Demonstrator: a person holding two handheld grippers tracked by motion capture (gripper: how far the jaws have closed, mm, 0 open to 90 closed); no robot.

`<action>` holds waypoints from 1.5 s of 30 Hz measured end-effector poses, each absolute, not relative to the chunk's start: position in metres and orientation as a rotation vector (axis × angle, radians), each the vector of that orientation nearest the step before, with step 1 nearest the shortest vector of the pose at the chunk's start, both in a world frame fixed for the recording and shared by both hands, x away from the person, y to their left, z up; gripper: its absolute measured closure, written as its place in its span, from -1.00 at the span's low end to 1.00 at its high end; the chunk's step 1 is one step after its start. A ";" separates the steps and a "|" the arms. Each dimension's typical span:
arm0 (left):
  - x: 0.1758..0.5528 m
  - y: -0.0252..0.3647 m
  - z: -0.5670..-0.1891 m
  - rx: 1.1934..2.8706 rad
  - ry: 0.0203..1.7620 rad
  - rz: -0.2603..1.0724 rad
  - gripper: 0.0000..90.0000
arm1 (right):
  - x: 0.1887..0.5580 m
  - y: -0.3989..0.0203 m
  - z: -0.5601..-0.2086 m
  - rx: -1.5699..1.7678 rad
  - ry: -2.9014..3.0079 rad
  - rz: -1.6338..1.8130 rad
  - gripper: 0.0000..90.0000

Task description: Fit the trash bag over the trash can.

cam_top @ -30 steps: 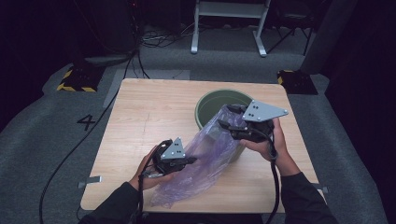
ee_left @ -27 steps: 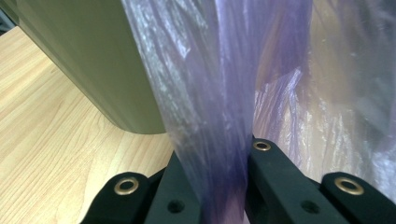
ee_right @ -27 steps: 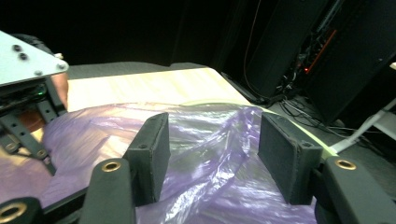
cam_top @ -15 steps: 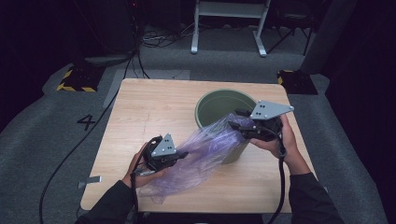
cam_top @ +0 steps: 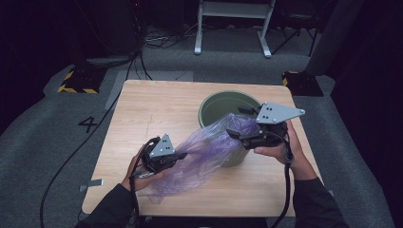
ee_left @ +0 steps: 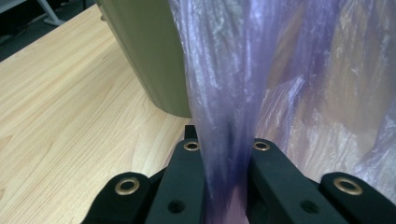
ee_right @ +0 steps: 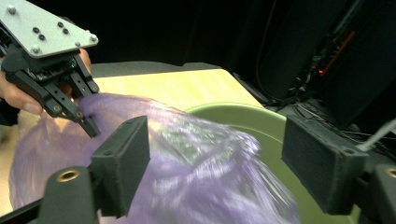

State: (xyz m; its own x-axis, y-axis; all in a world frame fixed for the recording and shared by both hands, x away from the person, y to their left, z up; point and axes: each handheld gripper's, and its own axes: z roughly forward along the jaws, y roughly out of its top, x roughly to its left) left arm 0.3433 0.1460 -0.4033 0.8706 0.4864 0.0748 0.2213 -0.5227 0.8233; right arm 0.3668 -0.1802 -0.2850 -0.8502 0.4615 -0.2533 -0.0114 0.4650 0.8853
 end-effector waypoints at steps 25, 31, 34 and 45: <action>0.342 0.134 -0.399 2.142 0.402 0.330 0.99 | 0.389 -0.189 -0.318 0.479 2.276 1.153 0.98; 0.343 0.133 -0.397 2.131 0.415 0.337 0.99 | 0.389 -0.180 -0.318 0.511 2.242 1.157 0.53; 0.343 0.134 -0.397 2.130 0.426 0.343 0.99 | 0.388 -0.182 -0.317 0.554 2.221 1.177 0.32; 0.344 0.136 -0.397 2.130 0.445 0.347 0.99 | 0.353 -0.203 -0.305 0.428 2.262 1.370 -0.06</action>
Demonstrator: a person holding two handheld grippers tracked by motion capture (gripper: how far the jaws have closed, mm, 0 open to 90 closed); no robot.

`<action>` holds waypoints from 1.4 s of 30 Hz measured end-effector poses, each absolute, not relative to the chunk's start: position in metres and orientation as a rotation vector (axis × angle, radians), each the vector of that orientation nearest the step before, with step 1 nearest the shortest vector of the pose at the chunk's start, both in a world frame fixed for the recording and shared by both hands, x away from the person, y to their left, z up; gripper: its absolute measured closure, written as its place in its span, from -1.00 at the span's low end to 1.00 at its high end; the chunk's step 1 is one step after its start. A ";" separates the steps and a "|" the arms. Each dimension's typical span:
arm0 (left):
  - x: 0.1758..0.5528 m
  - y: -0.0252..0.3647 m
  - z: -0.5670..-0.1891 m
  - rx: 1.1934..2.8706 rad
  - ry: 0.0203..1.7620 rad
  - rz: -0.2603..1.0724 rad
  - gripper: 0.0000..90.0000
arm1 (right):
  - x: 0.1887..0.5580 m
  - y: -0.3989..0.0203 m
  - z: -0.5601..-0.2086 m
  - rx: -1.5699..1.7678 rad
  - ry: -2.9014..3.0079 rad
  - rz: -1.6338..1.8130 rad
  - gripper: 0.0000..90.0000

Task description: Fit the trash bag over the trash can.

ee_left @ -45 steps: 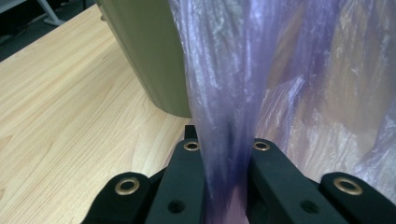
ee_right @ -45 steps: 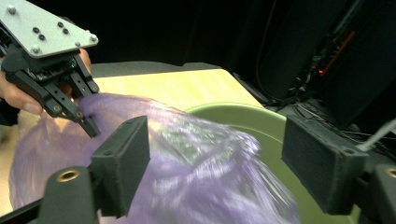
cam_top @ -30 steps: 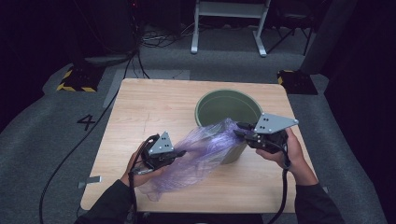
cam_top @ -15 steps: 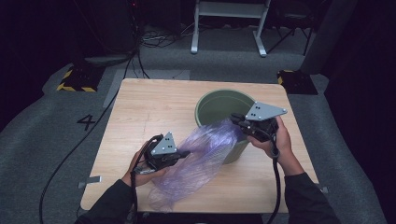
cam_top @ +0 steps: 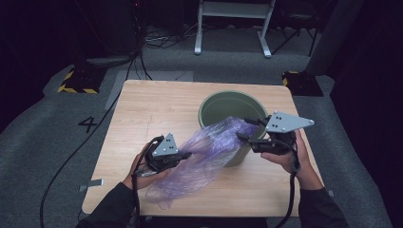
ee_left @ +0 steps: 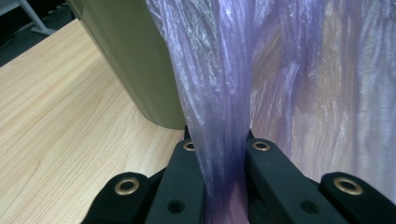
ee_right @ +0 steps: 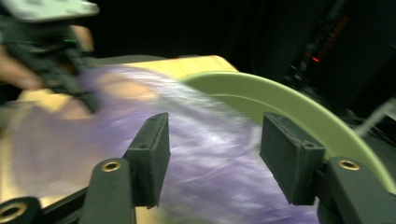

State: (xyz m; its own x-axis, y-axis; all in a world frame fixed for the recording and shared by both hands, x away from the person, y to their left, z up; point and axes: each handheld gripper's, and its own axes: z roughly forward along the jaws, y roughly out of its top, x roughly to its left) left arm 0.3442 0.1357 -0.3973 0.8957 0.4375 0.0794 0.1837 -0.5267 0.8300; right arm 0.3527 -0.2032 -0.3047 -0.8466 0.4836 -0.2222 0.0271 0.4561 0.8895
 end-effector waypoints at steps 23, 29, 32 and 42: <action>0.343 0.135 -0.388 2.138 0.437 0.315 0.87 | 0.343 -0.196 -0.328 0.347 2.193 1.269 1.00; 0.348 0.138 -0.389 2.127 0.464 0.290 0.57 | 0.363 -0.200 -0.329 0.458 2.180 1.235 1.00; 0.349 0.137 -0.390 2.130 0.452 0.273 0.37 | 0.372 -0.203 -0.329 0.514 2.172 1.224 1.00; 0.348 0.146 -0.379 2.083 0.490 0.259 -0.28 | 0.391 -0.214 -0.328 0.658 2.127 1.187 1.00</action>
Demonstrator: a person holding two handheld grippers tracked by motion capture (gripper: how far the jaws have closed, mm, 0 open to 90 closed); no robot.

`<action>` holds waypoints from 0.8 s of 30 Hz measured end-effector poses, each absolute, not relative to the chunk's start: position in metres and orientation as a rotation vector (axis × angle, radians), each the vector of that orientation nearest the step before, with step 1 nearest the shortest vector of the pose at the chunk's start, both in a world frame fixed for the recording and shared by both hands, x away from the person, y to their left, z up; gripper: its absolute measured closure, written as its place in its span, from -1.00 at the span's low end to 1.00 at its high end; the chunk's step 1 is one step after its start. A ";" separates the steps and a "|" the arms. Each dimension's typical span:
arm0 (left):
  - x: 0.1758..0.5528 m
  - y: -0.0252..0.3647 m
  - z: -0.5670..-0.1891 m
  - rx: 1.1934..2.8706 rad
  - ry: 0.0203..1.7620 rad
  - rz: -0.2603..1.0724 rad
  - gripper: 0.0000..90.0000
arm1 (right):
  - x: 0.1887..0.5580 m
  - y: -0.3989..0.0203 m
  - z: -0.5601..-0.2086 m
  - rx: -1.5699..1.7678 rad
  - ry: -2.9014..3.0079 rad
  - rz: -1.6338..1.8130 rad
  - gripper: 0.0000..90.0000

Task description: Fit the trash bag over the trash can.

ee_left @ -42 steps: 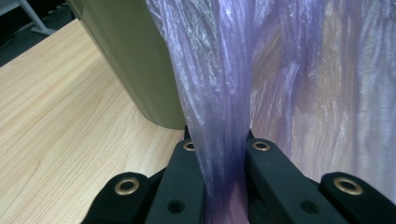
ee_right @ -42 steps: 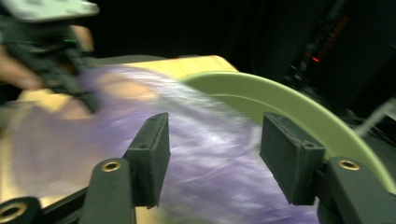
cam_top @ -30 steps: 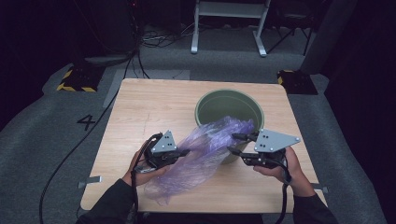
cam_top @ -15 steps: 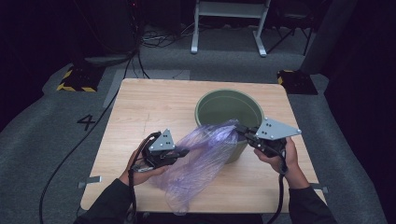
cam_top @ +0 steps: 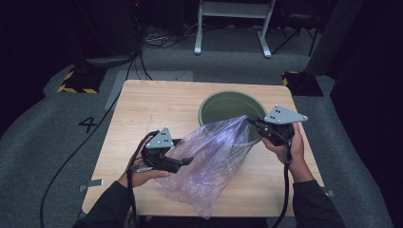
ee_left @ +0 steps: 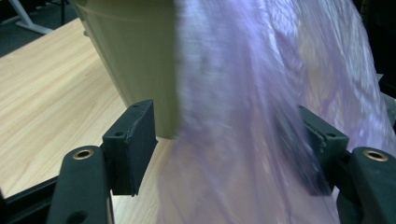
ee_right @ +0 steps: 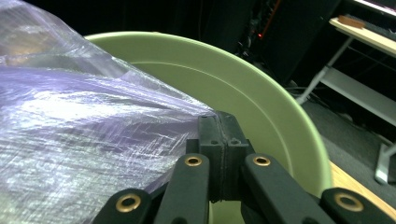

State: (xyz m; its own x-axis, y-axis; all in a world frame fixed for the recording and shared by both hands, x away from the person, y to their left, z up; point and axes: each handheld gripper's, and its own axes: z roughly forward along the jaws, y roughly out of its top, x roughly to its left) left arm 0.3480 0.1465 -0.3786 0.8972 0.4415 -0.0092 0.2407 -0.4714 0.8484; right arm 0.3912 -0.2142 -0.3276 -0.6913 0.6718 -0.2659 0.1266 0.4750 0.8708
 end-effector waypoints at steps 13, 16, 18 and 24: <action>0.341 0.144 -0.378 2.178 0.334 0.244 0.85 | 0.407 -0.222 -0.329 0.746 2.098 1.167 0.66; 0.340 0.140 -0.378 2.177 0.321 0.248 0.94 | 0.400 -0.222 -0.324 0.728 2.105 1.184 0.16; 0.339 0.138 -0.378 2.177 0.321 0.254 0.96 | 0.391 -0.221 -0.321 0.698 2.129 1.178 0.03; 0.339 0.142 -0.378 2.151 0.356 0.268 0.97 | 0.363 -0.231 -0.311 0.636 2.127 1.198 -0.03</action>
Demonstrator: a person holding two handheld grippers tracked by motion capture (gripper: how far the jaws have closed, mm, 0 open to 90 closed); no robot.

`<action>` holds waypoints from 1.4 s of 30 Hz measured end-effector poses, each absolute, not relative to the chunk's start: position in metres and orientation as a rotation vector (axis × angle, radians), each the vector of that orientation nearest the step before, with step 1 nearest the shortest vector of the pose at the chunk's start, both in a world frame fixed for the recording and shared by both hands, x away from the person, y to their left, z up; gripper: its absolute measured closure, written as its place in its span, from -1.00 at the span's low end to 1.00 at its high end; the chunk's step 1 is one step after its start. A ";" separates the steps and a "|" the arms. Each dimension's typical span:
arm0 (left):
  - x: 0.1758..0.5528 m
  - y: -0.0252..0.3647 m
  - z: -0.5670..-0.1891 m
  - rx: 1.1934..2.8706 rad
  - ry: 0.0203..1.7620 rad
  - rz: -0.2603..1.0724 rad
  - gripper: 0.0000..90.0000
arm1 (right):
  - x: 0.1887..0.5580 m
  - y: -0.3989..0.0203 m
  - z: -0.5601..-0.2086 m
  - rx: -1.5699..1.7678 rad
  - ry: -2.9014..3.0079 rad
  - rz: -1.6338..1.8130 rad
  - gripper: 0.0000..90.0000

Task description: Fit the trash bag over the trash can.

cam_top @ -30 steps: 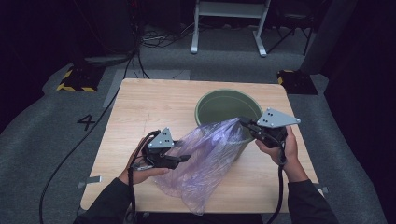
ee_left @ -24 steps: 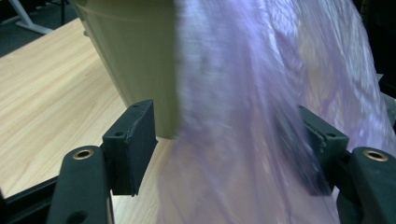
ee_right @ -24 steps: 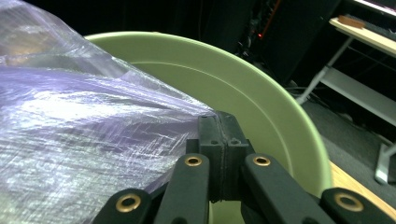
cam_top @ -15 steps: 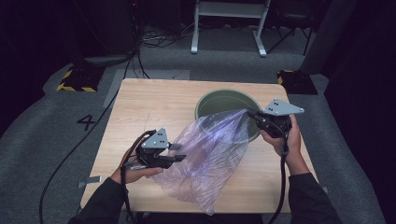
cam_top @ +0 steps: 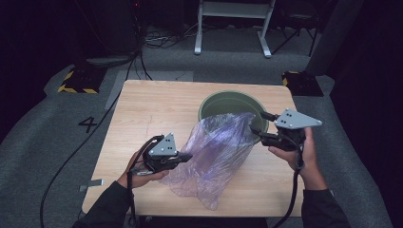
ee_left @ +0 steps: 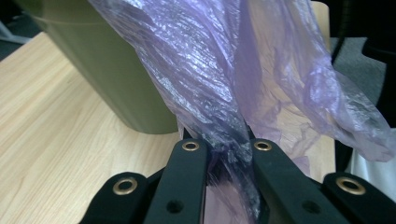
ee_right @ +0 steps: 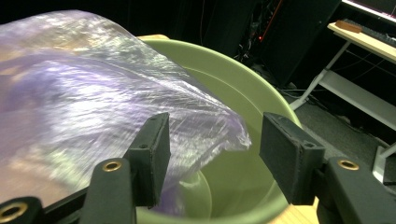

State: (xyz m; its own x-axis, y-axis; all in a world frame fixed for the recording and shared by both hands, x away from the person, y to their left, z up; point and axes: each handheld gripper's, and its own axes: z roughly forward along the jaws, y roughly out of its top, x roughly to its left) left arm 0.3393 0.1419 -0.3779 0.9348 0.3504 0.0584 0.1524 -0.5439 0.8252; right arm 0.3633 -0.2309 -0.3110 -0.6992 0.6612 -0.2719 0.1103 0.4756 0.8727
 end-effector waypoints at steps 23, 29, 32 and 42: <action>0.335 0.148 -0.377 2.072 0.369 0.268 0.93 | 0.317 -0.210 -0.332 0.370 2.100 1.308 1.00; 0.334 0.147 -0.375 2.066 0.362 0.265 0.94 | 0.327 -0.209 -0.327 0.384 2.131 1.346 0.56; 0.334 0.145 -0.376 2.073 0.356 0.258 0.94 | 0.325 -0.202 -0.329 0.370 2.160 1.342 0.10; 0.330 0.136 -0.371 2.076 0.306 0.246 0.94 | 0.333 -0.181 -0.337 0.336 2.261 1.285 0.70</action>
